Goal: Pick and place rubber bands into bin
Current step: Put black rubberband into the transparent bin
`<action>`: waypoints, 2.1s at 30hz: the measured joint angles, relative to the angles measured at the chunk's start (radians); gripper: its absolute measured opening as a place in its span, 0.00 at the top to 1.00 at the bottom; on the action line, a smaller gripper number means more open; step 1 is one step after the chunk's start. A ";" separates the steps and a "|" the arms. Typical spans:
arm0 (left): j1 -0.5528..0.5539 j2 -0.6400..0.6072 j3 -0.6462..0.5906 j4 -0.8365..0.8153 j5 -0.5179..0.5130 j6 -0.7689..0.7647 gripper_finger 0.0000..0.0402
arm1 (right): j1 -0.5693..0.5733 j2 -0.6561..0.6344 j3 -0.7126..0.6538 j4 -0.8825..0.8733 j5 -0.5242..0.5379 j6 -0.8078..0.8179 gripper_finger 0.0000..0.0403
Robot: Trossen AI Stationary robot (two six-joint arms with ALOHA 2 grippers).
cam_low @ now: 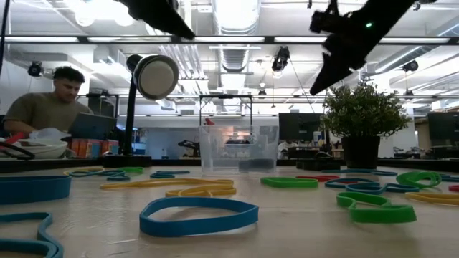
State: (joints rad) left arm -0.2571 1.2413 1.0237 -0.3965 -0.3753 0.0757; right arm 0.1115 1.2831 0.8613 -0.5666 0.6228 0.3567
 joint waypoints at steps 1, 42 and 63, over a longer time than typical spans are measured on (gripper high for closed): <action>-0.014 -0.017 -0.010 -0.004 0.000 -0.010 0.71 | -0.020 0.016 0.018 -0.013 -0.017 0.021 0.83; -0.078 -0.114 -0.092 -0.011 -0.007 -0.071 0.71 | -0.189 0.464 0.207 -0.413 -0.242 -0.330 0.67; -0.078 -0.112 -0.095 -0.013 -0.007 -0.096 0.71 | -0.269 0.462 0.156 -0.247 -0.315 -0.587 0.66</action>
State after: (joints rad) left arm -0.3347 1.1297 0.9287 -0.4091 -0.3824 -0.0200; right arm -0.1576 1.7447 1.0172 -0.8132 0.3077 -0.2301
